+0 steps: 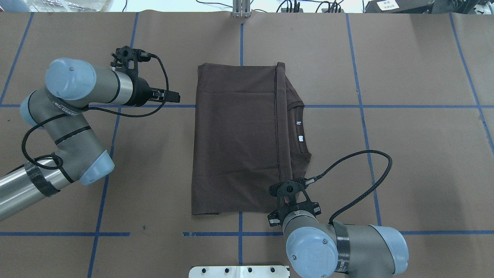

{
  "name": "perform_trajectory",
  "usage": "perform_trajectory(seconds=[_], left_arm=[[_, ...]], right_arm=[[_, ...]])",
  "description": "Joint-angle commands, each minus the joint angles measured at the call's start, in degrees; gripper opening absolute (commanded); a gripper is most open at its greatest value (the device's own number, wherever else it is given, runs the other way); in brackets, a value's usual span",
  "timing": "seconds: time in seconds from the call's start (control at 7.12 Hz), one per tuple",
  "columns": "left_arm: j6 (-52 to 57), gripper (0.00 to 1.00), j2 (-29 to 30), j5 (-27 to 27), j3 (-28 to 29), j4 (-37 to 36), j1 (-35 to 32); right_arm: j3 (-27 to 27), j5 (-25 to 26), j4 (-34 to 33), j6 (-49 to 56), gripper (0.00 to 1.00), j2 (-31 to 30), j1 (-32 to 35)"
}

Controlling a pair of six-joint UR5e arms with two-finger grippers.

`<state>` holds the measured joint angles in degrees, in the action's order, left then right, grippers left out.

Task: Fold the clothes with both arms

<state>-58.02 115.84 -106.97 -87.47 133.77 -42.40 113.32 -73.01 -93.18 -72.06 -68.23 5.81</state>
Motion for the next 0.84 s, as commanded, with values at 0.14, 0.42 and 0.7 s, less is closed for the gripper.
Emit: perform_trajectory(seconds=[0.14,0.42,0.7], left_arm=[[-0.1,1.0,0.1,-0.1,0.0,0.0,0.0],[-0.1,1.0,0.1,-0.1,0.0,0.0,0.0],[-0.1,1.0,0.2,-0.1,0.1,0.0,0.2]], right_arm=[[0.1,0.5,-0.3,-0.8,0.0,-0.1,0.3],[2.8,0.4,-0.2,-1.2,0.0,-5.0,0.9],[3.6,0.7,-0.2,-8.2,0.0,-8.1,0.5]])
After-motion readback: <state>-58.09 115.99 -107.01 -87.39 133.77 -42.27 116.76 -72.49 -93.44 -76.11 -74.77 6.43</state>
